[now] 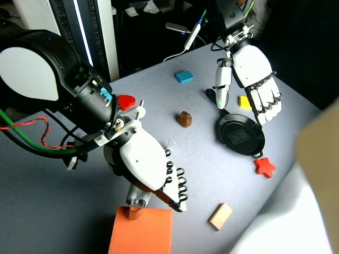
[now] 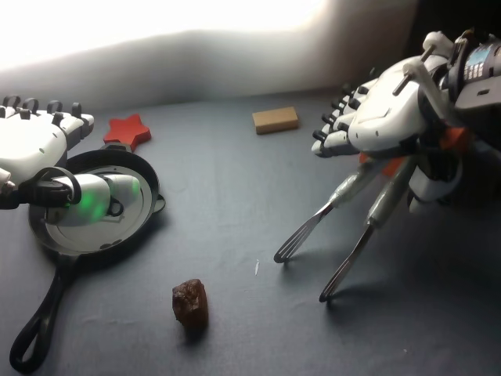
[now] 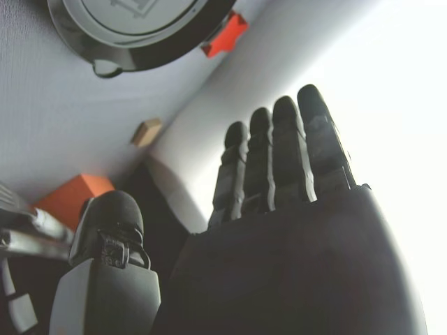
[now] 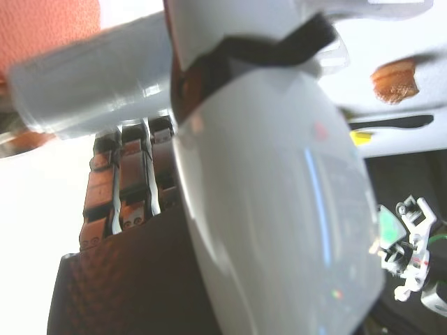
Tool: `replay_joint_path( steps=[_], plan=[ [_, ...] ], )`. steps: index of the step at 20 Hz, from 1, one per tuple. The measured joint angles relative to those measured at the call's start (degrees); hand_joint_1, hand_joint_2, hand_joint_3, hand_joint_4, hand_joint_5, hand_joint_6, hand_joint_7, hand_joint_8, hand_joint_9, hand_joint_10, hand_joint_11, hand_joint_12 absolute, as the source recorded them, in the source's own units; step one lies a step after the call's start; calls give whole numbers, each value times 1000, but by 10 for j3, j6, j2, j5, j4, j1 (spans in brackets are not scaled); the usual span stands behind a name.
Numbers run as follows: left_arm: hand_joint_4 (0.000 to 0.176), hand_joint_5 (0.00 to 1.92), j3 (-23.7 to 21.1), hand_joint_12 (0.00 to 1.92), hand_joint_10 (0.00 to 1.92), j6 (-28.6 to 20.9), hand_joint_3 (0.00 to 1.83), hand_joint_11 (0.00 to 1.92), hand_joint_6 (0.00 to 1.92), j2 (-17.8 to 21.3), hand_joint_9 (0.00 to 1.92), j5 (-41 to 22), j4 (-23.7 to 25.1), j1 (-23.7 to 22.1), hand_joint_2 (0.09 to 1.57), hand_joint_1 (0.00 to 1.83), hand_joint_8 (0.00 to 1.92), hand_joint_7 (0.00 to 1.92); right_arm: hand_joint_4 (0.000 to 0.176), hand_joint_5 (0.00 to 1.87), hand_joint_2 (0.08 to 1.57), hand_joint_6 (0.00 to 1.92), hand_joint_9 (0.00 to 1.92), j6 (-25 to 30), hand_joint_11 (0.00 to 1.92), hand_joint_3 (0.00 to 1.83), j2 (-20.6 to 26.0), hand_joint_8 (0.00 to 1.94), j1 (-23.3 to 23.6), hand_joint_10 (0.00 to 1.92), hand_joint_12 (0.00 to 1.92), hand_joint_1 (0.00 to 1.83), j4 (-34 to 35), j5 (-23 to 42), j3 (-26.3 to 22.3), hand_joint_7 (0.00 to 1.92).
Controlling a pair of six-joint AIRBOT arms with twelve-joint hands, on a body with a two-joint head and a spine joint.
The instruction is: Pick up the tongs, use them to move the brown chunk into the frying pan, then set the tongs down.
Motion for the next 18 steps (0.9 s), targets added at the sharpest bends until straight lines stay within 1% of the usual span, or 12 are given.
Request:
replay_joint_path(
  steps=[4,5,6,7,10,11,13,16,18],
  plan=[
    [0,99,0,286,3,-1,0,0,2,0,98,-2,-1,0,1236,0,3,118,0,0,939,0,0,0,9,0,-6,0,-10,0,4,1066,-19,0,6,0],
    [0,105,0,261,0,-2,0,0,3,0,93,-2,0,-1,1234,0,1,113,0,0,955,0,0,0,13,0,-8,0,-11,0,8,1079,-20,-1,9,0],
    [0,102,0,277,1,-2,0,0,1,0,96,-2,0,-1,1228,0,1,116,0,0,955,0,0,1,13,0,-9,0,-12,0,11,1090,-21,0,13,0],
    [0,105,0,333,6,-2,1,0,1,0,112,-2,0,-1,1234,0,2,126,0,0,949,0,0,1,16,0,-10,0,-14,0,17,1076,-21,2,14,0],
    [0,115,0,376,8,-2,2,0,5,0,123,-3,0,1,1240,0,5,138,0,0,943,0,0,1,0,0,-11,0,-17,0,11,1114,-21,5,14,0],
    [0,92,0,318,3,-2,3,0,1,0,104,-3,-1,1,1245,0,0,121,0,0,940,0,0,0,4,0,-11,0,-18,0,14,1120,-21,4,14,0],
    [0,84,0,312,5,-2,2,0,0,0,109,-3,0,1,1244,0,0,120,0,0,964,0,0,0,9,4,-14,0,-18,0,22,1068,-22,6,16,0],
    [0,86,0,315,3,-3,4,0,2,0,104,-6,0,2,1250,0,0,117,0,0,956,0,0,0,5,0,-19,0,-18,0,30,1102,-21,6,19,0],
    [0,117,0,373,7,-6,1,0,11,0,121,-7,0,2,1244,0,4,138,0,17,956,6,0,1,0,0,-22,0,-24,0,133,1120,-23,9,20,0]
  ],
)
